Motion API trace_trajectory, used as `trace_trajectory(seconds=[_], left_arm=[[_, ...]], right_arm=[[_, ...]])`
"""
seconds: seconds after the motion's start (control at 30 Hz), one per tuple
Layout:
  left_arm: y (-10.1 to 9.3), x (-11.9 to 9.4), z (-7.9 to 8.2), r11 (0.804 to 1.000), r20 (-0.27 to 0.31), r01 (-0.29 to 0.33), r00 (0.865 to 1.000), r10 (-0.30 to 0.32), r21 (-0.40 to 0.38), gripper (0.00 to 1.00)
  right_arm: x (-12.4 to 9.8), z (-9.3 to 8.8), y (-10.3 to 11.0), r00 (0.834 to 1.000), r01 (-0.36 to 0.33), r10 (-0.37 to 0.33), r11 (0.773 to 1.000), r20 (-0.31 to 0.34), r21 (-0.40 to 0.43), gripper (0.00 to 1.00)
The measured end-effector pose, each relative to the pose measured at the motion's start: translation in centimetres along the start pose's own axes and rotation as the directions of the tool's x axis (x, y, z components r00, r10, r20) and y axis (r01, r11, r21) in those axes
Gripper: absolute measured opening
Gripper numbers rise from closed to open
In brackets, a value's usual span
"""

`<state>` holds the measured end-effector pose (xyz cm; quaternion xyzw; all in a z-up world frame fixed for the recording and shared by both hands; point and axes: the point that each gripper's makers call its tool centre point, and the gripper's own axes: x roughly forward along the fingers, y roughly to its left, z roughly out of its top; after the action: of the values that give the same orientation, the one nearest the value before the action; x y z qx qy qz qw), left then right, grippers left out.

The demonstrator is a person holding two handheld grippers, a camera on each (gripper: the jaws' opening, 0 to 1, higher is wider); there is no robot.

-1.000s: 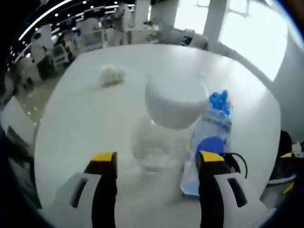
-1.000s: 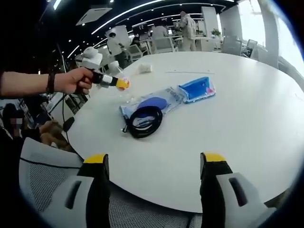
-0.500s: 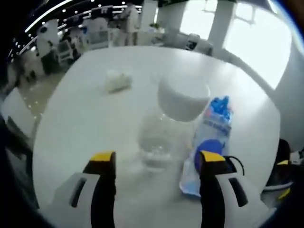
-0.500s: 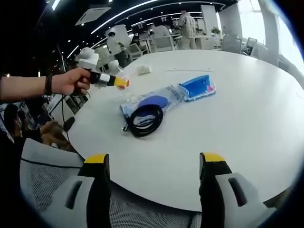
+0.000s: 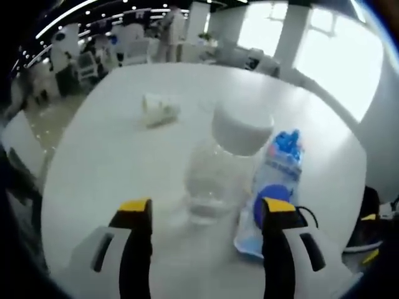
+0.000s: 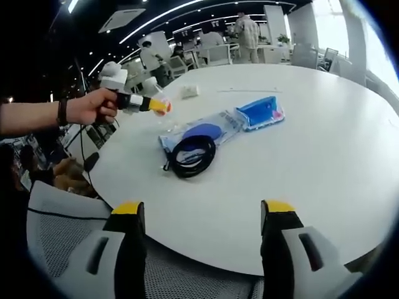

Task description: Arrange the tabletop items into an orderly group along one side of the table until the central work area is clear of visible clutter.

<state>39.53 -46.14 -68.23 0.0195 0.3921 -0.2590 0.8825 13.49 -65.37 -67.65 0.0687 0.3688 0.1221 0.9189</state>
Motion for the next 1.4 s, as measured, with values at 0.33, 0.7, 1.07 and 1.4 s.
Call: trace_trajectory(seconds=[0.33, 0.7, 1.07, 1.4], left_arm=[[-0.1, 0.0, 0.2, 1.000, 0.018, -0.006, 1.000, 0.007, -0.024, 0.68], [-0.6, 0.2, 1.0, 0.993, 0.070, -0.057, 0.995, 0.065, -0.102, 0.70], [0.4, 0.4, 2.0, 0.985, 0.113, -0.098, 0.987, 0.115, -0.145, 0.56], [-0.3, 0.7, 2.5, 0.999, 0.131, -0.038, 0.991, 0.040, -0.014, 0.40]], right_arm=[[0.0, 0.1, -0.1, 1.000, 0.003, -0.003, 1.000, 0.007, 0.008, 0.76], [0.0, -0.1, -0.1, 1.000, -0.001, 0.001, 1.000, -0.001, 0.005, 0.76], [0.2, -0.5, 0.0, 1.000, -0.009, 0.009, 1.000, -0.026, 0.012, 0.75], [0.2, -0.5, -0.2, 1.000, 0.001, -0.001, 1.000, -0.023, 0.019, 0.74]])
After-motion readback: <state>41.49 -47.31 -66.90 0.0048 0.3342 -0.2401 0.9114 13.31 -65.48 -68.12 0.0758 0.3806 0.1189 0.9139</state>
